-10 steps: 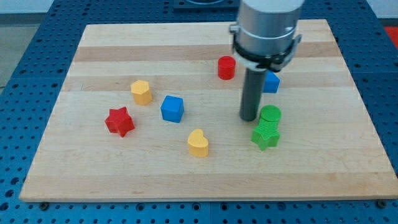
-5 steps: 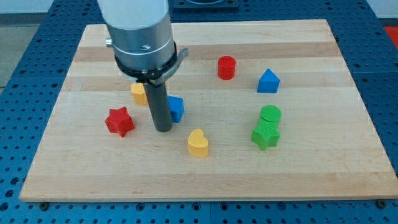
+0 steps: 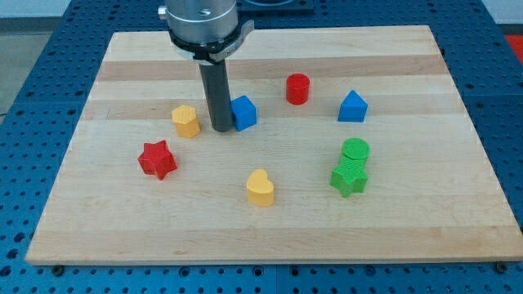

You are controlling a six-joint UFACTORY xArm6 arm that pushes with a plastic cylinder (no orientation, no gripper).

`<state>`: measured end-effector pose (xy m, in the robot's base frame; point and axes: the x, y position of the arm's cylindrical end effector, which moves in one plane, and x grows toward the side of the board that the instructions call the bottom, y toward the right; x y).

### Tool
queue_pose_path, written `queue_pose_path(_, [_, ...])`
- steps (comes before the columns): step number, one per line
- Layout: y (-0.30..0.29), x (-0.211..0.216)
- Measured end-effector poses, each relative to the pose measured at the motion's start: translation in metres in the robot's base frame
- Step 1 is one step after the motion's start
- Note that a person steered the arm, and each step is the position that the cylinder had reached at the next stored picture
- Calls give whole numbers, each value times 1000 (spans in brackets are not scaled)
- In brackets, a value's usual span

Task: Place the blue cube bottom of the red circle

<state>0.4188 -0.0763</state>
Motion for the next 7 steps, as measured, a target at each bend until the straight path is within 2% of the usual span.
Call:
queue_pose_path(2, [2, -26])
queue_pose_path(4, [56, -26])
queue_pose_path(5, [64, -29])
queue_pose_path(7, [59, -50])
